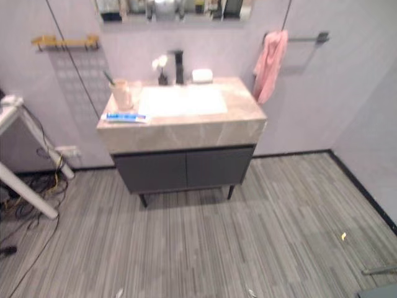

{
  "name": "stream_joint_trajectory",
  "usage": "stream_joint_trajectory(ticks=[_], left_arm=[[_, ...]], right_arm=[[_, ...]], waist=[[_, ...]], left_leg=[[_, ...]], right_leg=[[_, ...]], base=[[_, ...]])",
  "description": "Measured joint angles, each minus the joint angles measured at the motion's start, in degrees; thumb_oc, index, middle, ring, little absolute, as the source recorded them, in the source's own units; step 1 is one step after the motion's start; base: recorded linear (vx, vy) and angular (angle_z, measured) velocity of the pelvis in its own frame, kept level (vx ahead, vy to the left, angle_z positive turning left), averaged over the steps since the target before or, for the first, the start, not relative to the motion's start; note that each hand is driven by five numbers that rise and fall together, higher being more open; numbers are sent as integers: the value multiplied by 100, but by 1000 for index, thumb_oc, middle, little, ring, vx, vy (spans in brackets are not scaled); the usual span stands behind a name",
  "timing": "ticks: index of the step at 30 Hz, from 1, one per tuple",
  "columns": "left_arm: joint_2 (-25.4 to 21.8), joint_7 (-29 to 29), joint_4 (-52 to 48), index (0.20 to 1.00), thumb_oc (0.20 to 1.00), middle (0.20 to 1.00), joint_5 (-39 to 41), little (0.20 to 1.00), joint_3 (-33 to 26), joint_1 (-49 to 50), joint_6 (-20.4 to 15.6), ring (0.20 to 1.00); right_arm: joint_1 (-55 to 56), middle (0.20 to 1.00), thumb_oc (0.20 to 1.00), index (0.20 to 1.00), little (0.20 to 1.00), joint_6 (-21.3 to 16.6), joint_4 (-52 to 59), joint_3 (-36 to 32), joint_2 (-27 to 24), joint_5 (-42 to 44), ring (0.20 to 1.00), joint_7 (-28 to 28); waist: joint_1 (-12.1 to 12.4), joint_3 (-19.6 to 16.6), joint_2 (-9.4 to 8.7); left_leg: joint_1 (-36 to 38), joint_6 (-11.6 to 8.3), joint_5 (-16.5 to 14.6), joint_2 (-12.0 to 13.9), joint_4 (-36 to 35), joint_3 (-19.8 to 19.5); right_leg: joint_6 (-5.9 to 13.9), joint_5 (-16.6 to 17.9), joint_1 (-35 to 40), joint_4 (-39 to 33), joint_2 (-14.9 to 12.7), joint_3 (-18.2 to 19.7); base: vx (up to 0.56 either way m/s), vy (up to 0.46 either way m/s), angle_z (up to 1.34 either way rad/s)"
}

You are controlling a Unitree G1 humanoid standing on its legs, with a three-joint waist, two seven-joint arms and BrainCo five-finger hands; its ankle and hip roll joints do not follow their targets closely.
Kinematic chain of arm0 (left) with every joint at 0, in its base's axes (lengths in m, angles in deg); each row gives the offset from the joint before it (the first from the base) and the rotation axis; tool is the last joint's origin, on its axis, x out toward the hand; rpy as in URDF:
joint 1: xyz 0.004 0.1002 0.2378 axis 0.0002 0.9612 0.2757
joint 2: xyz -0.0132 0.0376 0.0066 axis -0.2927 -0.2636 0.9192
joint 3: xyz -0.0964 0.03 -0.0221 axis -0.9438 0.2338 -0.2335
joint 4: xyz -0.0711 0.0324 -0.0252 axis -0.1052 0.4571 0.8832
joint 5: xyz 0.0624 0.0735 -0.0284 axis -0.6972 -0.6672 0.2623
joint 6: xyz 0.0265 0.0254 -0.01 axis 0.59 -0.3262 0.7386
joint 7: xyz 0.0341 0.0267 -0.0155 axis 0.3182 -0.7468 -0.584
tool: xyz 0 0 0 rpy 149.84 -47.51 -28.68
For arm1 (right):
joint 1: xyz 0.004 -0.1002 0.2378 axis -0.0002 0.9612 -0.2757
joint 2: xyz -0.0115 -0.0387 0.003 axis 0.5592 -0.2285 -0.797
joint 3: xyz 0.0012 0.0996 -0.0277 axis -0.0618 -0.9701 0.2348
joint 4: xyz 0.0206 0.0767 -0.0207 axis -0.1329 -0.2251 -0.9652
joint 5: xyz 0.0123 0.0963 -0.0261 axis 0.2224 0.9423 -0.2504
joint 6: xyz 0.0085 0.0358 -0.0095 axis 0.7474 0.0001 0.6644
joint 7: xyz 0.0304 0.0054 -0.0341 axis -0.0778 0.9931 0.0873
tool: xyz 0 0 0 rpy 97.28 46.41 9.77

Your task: Put brush and paste in cup on sink, flatten towel.

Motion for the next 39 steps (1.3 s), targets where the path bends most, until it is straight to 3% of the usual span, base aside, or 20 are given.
stream_joint_trajectory(ticks=[2, 4, 10, 20, 39], left_arm=[[-13, -48, 93, 1000, 1000, 1000, 6, 1000, 214, -215, -40, 1000], [-1, -48, 145, 1000, 1000, 1000, 2, 1000, 293, -354, -62, 1000], [24, -33, 225, 1000, 1000, 1000, -91, 1000, 575, -634, -157, 1000], [71, -20, 224, 1000, 1000, 1000, -259, 1000, 568, -701, -158, 1000], [73, -18, 217, 1000, 1000, 1000, -368, 1000, 570, -701, -161, 1000]], right_arm=[[-179, 1000, 1000, 1000, 1000, -38, -187, 142, -3, -8, 1000, -81], [-234, 1000, 1000, 1000, 1000, -78, -160, 252, 21, -35, 1000, -101], [-450, 1000, 1000, 1000, 1000, -91, -165, 568, 30, -304, 1000, -47], [-505, 1000, 1000, 1000, 1000, -86, -172, 611, 32, -569, 1000, -10], [-444, 1000, 1000, 1000, 1000, -84, -173, 606, 28, -563, 1000, -40]], waist=[[2, -51, 10], [-27, -103, 48], [-120, -104, 111], [-153, -38, 113], [-153, 13, 138]], left_leg=[[173, 38, 285, 35, -358, 99], [231, 21, 368, 57, -480, 95], [423, 15, 371, 70, -590, 89], [645, 8, 373, 66, -752, 103], [697, 7, 372, 47, -797, 117]], right_leg=[[-12, 107, 23, -182, 42, -11], [-69, 212, 138, -369, 79, -45], [-75, 385, 518, -855, 127, -63], [-59, 519, 824, -1257, 156, -39], [-47, 580, 911, -1342, 151, -11]], base=[[31, -47, 0], [24, -34, 0], [28, -26, 2], [5, -7, -1], [-5, 12, -1]])
